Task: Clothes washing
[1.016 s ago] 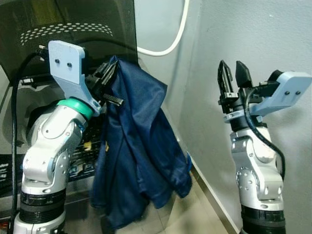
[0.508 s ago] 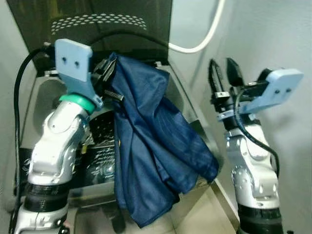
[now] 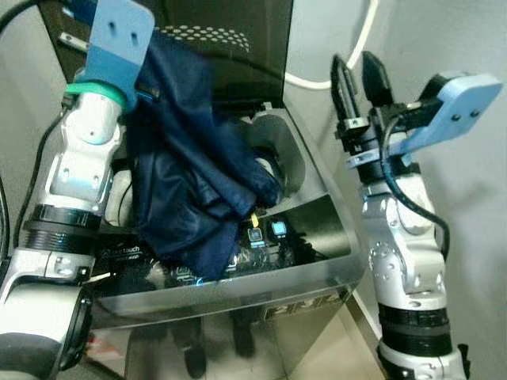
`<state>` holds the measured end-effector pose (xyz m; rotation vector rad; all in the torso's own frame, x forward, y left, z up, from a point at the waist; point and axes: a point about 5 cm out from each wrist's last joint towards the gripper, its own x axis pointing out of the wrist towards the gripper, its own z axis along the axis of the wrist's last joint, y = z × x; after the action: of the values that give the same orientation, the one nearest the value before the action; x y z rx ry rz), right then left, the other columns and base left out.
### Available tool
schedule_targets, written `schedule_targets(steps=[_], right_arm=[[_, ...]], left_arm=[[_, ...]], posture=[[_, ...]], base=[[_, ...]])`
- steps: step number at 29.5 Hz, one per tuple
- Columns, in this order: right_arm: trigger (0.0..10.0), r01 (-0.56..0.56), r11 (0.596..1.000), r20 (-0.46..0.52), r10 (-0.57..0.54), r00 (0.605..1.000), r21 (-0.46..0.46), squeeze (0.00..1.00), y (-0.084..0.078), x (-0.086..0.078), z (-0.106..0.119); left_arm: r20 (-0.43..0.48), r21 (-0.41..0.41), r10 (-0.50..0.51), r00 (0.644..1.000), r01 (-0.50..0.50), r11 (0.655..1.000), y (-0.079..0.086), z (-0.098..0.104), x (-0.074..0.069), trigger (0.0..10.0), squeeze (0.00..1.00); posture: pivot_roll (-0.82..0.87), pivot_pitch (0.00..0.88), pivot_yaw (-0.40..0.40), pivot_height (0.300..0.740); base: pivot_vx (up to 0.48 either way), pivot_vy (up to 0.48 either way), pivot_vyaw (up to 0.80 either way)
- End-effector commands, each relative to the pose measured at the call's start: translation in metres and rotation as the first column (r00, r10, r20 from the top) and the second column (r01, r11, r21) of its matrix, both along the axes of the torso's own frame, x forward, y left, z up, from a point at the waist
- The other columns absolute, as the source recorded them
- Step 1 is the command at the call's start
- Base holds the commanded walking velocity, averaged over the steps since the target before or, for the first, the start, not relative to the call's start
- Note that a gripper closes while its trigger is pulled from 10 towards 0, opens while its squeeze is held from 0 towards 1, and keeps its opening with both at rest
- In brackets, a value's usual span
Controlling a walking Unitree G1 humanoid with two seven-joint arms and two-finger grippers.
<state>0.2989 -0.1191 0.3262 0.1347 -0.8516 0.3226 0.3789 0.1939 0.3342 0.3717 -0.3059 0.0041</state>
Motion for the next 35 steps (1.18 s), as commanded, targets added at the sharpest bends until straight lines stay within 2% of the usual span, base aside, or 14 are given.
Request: schedule_targets(steps=[1, 2, 3, 8, 11, 12, 13, 14, 15, 19, 24, 29, 32, 35], right_arm=[[10.0, -0.001, 1.0, -0.001, 0.001, 1.0, 0.0, 0.0, -0.001, -0.002, -0.002], [10.0, -0.001, 1.0, -0.004, 0.001, 1.0, -0.001, 0.0, -0.001, -0.002, -0.004], [10.0, -0.001, 1.0, -0.004, 0.001, 1.0, -0.002, 0.0, -0.002, -0.001, -0.004], [10.0, -0.014, 1.0, -0.004, 0.014, 1.0, -0.006, 0.0, 0.001, 0.001, -0.004], [10.0, -0.021, 1.0, -0.004, 0.021, 1.0, -0.007, 0.0, 0.002, 0.002, -0.004], [10.0, -0.023, 1.0, -0.005, 0.023, 1.0, -0.007, 0.0, 0.003, 0.002, -0.004], [10.0, -0.024, 1.0, -0.006, 0.024, 1.0, -0.007, 0.0, 0.003, 0.003, -0.005], [10.0, -0.024, 1.0, -0.006, 0.024, 1.0, -0.007, 0.0, 0.003, 0.003, -0.005], [10.0, -0.025, 1.0, -0.009, 0.025, 1.0, -0.008, 0.0, 0.003, 0.002, -0.006], [10.0, -0.02, 1.0, -0.017, 0.02, 1.0, -0.01, 0.0, 0.001, 0.002, -0.008], [10.0, -0.014, 1.0, -0.052, 0.013, 0.999, -0.014, 0.0, -0.001, 0.003, -0.018], [10.0, -0.016, 1.0, -0.106, 0.014, 0.994, -0.017, 0.0, -0.001, 0.006, -0.031], [10.0, 0.001, 1.0, -0.22, 0.0, 0.975, 0.005, 0.0, -0.004, 0.014, -0.055], [10.0, 0.001, 1.0, -0.256, 0.0, 0.967, 0.003, 0.0, -0.003, 0.015, -0.064]], left_arm=[[-0.137, -0.073, -0.106, 0.985, 0.097, 0.993, -0.006, -0.022, 0.002, 10.0, 0.0], [-0.175, -0.115, -0.185, 0.967, 0.167, 0.979, -0.01, -0.03, 0.001, 10.0, 0.0], [-0.185, -0.126, -0.221, 0.958, 0.2, 0.972, -0.012, -0.032, 0.0, 10.0, 1.0], [-0.049, -0.098, -0.306, 0.951, 0.3, 0.949, -0.021, -0.022, -0.011, 10.0, 1.0], [0.118, -0.037, -0.402, 0.908, 0.409, 0.912, -0.035, -0.002, -0.029, 10.0, 1.0], [0.17, -0.004, -0.461, 0.871, 0.469, 0.883, -0.044, 0.006, -0.04, 10.0, 0.82], [0.192, 0.021, -0.507, 0.841, 0.513, 0.858, -0.05, 0.01, -0.048, 10.0, 0.27], [0.192, 0.021, -0.507, 0.841, 0.513, 0.858, -0.05, 0.01, -0.048, 10.0, 0.27], [0.163, 0.027, -0.589, 0.792, 0.593, 0.805, -0.058, 0.008, -0.061, 10.0, 0.0], [0.099, 0.041, -0.622, 0.776, 0.622, 0.782, -0.065, -0.01, -0.072, 10.0, 0.0], [0.073, 0.172, -0.625, 0.777, 0.607, 0.775, -0.08, -0.034, -0.079, 10.0, 0.0], [0.154, 0.041, -0.573, 0.805, 0.574, 0.818, -0.082, -0.035, -0.077, 10.0, 0.0], [0.222, -0.201, -0.378, 0.899, 0.421, 0.884, -0.056, -0.029, -0.057, 10.0, 0.0], [0.228, -0.259, -0.314, 0.922, 0.369, 0.893, -0.045, -0.029, -0.052, 10.0, 0.0]], posture=[[-0.02, 0.074, 0.05, 0.74], [-0.01, 0.076, 0.047, 0.74], [-0.01, 0.076, 0.047, 0.74], [0.0, 0.072, 0.038, 0.74], [0.0, 0.07, 0.036, 0.74], [0.0, 0.07, 0.036, 0.74], [0.0, 0.07, 0.036, 0.74], [0.0, 0.07, 0.036, 0.74], [0.01, 0.066, 0.038, 0.74], [0.0, 0.066, 0.041, 0.74], [0.01, 0.065, 0.039, 0.74], [0.01, 0.065, 0.037, 0.74], [-0.01, 0.066, 0.036, 0.74], [-0.01, 0.066, 0.036, 0.74]], base=[[0.0, 0.0, 0.0], [0.0, 0.0, 0.0], [0.0, 0.0, 0.0], [0.0, 0.0, 0.0], [0.0, 0.0, 0.0], [0.0, 0.0, 0.0], [0.0, 0.0, 0.0], [0.0, 0.0, 0.0], [0.0, 0.0, 0.0], [0.0, 0.0, 0.0], [0.0, 0.0, 0.0], [0.0, 0.0, 0.0], [0.0, 0.0, 0.0], [0.0, 0.0, 0.0]])
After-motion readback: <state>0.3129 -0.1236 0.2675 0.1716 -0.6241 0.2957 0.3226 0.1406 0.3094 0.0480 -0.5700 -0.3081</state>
